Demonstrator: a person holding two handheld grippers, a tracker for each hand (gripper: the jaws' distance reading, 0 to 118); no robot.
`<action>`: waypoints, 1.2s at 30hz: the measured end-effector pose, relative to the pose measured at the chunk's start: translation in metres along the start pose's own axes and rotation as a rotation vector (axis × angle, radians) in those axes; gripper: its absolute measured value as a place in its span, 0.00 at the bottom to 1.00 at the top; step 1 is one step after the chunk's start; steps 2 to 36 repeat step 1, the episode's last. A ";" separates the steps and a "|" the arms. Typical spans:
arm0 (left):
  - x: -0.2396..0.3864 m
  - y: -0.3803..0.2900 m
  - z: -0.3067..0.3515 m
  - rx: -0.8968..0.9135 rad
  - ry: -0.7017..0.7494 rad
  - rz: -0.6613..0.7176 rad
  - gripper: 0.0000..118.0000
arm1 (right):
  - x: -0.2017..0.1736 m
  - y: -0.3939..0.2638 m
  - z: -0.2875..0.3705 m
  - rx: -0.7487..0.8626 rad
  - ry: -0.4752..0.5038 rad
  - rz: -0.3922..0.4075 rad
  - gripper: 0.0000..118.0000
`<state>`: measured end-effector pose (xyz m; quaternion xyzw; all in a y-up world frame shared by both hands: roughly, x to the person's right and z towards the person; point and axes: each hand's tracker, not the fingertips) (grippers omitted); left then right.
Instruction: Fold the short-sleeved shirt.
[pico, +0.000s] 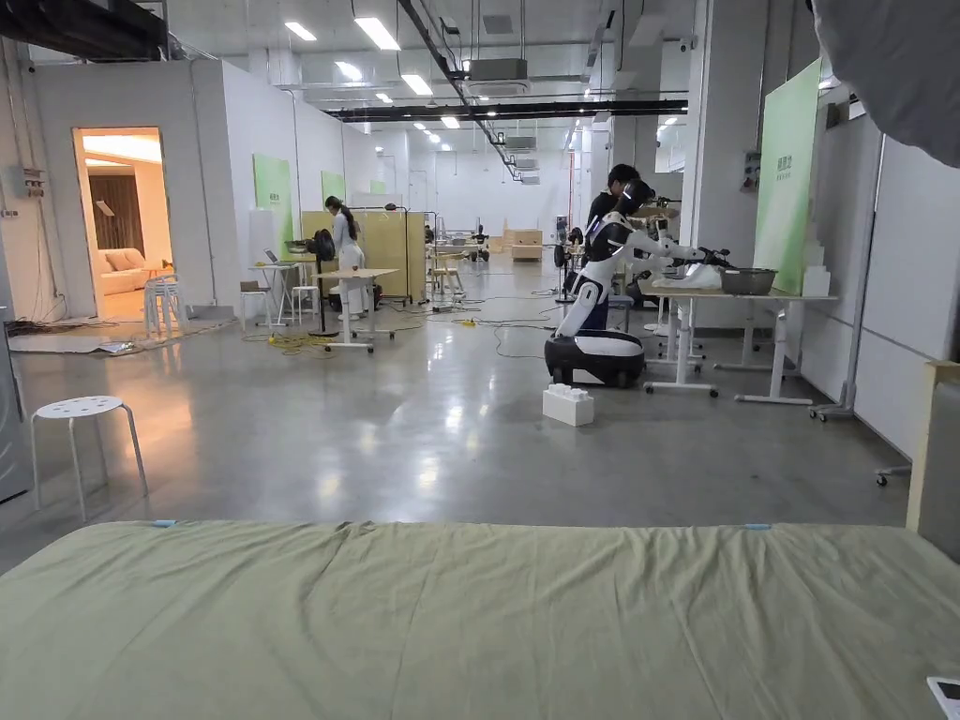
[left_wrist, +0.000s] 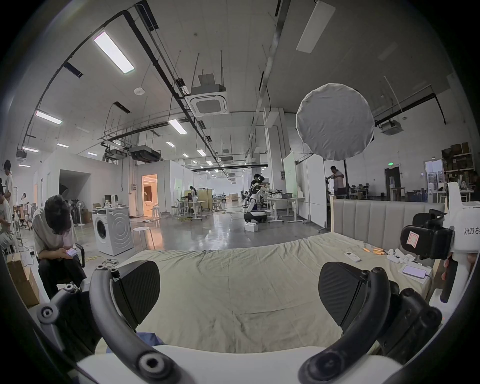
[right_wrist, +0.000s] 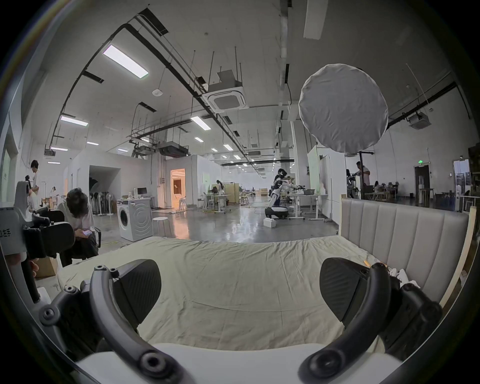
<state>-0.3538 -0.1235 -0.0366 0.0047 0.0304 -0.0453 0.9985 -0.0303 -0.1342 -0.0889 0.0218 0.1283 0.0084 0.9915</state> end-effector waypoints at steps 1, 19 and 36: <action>0.001 0.000 0.000 0.001 -0.002 -0.002 1.00 | 0.000 0.000 0.000 -0.001 -0.005 0.004 1.00; 0.001 0.000 0.000 0.001 -0.002 -0.002 1.00 | 0.000 0.000 0.000 -0.001 -0.005 0.004 1.00; 0.001 0.000 0.000 0.001 -0.002 -0.002 1.00 | 0.000 0.000 0.000 -0.001 -0.005 0.004 1.00</action>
